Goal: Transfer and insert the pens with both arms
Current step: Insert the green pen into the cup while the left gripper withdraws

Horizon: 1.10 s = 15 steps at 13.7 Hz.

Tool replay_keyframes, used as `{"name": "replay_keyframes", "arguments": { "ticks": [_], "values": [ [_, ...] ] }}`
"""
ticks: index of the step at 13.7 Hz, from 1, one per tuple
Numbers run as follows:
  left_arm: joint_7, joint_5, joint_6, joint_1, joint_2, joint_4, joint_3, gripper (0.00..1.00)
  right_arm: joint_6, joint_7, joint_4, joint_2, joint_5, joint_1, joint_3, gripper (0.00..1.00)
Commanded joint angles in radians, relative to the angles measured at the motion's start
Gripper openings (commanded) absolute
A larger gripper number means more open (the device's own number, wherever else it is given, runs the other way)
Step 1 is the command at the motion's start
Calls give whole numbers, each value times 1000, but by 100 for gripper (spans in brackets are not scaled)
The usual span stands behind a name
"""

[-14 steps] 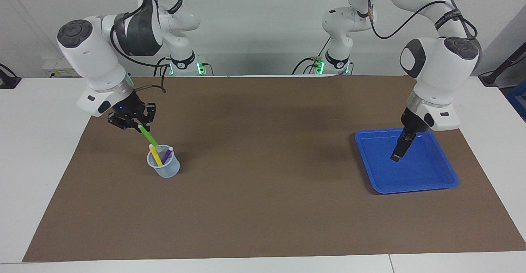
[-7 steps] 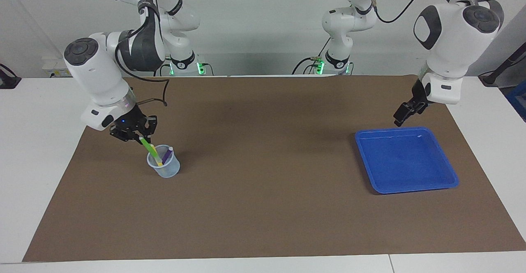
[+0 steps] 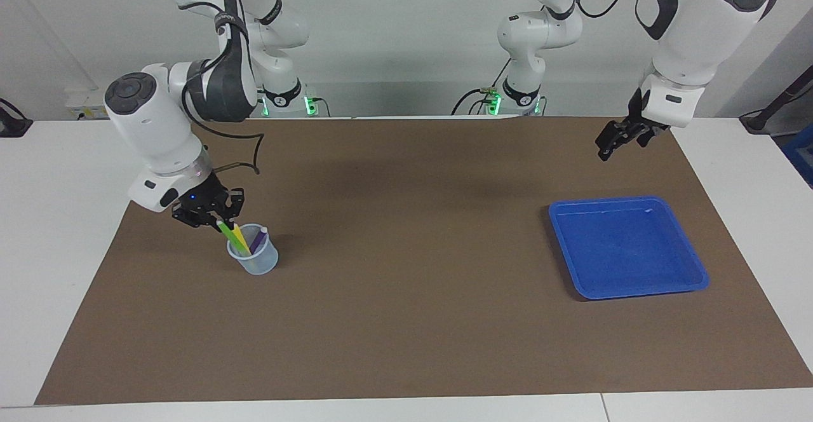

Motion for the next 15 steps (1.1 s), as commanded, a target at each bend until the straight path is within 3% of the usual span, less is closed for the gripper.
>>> {"name": "replay_keyframes", "arguments": {
  "ticks": [1, 4, 9, 10, 13, 15],
  "values": [
    [26, -33, -9, -15, -36, -23, 9, 100, 46, 31, -33, -6, -16, -4, 8, 2],
    [12, -41, -21, -31, -40, -23, 9, 100, 77, 58, -50, -5, -13, -1, 10, 15],
    [15, -67, -40, -33, -49, -29, 21, 100, 82, 152, -56, -5, -9, 3, 13, 65],
    [19, -66, -34, -35, -47, -24, 21, 100, 77, 158, -54, -5, -7, 3, 13, 80],
    [24, -63, -34, -42, -41, 0, 22, 100, 45, 160, -38, -6, -6, 3, 14, 100],
    [30, -58, -38, -48, -43, 25, 21, 100, 7, 160, -8, -12, -4, 3, 14, 100]
  ]
}}
